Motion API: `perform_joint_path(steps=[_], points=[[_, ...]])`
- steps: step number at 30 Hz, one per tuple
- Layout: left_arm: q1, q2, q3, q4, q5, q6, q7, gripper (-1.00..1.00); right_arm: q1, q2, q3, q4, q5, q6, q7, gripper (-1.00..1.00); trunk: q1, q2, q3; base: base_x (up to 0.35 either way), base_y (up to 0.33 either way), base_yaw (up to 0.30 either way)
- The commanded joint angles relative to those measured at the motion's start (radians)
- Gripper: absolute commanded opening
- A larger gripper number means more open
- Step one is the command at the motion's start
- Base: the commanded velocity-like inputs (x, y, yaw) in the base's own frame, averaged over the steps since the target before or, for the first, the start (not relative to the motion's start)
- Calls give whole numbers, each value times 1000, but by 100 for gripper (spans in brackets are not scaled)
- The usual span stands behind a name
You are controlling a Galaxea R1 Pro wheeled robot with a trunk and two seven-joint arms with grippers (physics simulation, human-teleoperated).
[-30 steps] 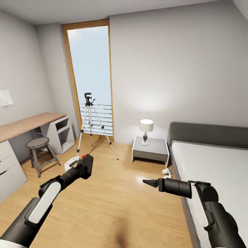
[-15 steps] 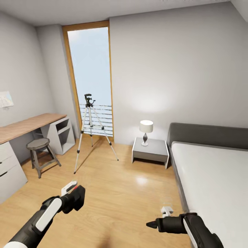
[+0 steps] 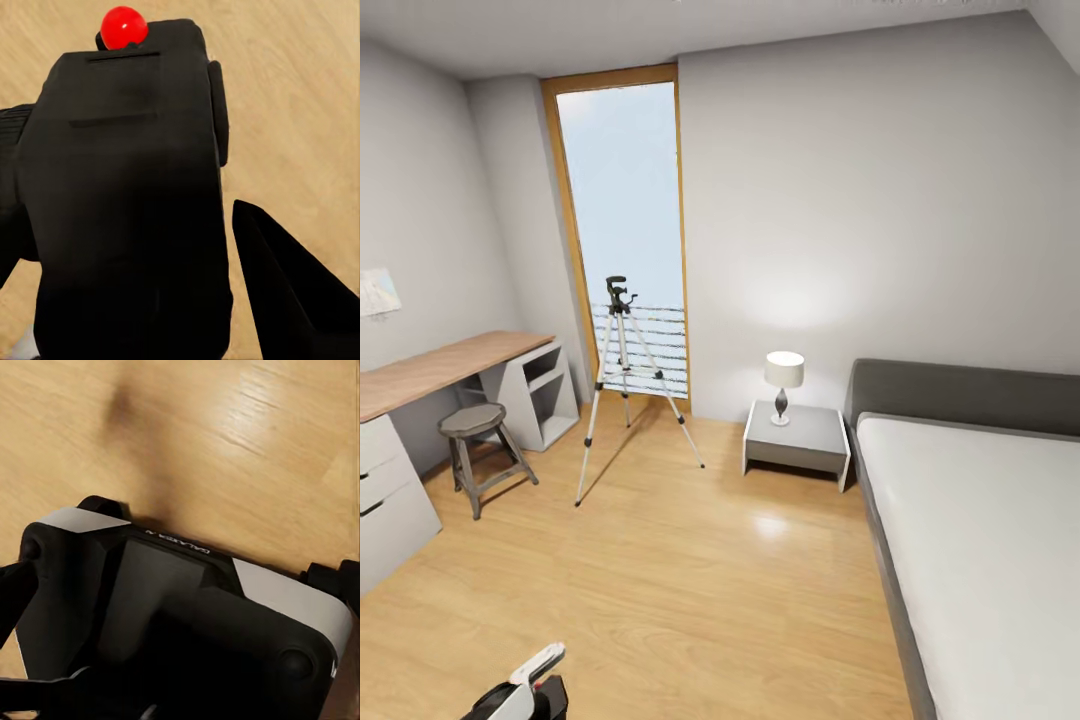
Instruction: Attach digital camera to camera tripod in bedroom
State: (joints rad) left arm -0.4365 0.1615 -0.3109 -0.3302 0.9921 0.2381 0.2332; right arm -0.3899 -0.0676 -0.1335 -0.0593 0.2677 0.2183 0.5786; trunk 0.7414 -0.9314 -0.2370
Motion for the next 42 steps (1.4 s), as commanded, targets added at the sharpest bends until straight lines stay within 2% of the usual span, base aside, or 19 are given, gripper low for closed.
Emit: perform_joint_path(steps=[1,5,6,10,13,19,24,29,34,42], points=[[-1,-9,-24,62,1,-34,-20,-100,-3,0,-9,33,8,-24,-32,100,-4,6,2,0,0,0],[-1,-24,-41,187,-4,-87,-89,-100,-8,-1,-9,69,6,-68,-78,100,-19,34,15,0,0,0],[-1,-29,-45,237,-5,-104,-126,-100,-7,-1,-9,77,5,-85,-92,100,-23,41,18,0,0,0],[1,-34,-49,292,-4,-123,-185,-100,17,-5,-9,87,4,-112,-111,100,-38,69,30,0,0,0],[9,-42,-51,313,-5,-132,-210,-100,57,-17,-10,90,3,-129,-123,100,-50,90,40,0,0,0],[25,-60,-52,325,-6,-138,-223,-100,93,-28,-11,92,2,-147,-151,100,-73,132,58,0,0,0],[31,-76,-53,328,-13,-139,-227,-100,103,-34,-12,93,2,-159,-231,100,-92,167,74,0,0,0],[32,-95,-53,328,-33,-140,-228,-100,106,-42,-14,93,0,-194,-311,100,-111,202,90,0,0,0],[42,-108,-53,329,-70,-140,-229,-100,107,-55,-16,93,-1,-230,-383,100,-130,237,105,0,0,0],[65,-111,-53,329,-82,-142,-229,-100,108,-58,-16,93,-1,-238,-408,100,-161,293,130,0,0,0]])
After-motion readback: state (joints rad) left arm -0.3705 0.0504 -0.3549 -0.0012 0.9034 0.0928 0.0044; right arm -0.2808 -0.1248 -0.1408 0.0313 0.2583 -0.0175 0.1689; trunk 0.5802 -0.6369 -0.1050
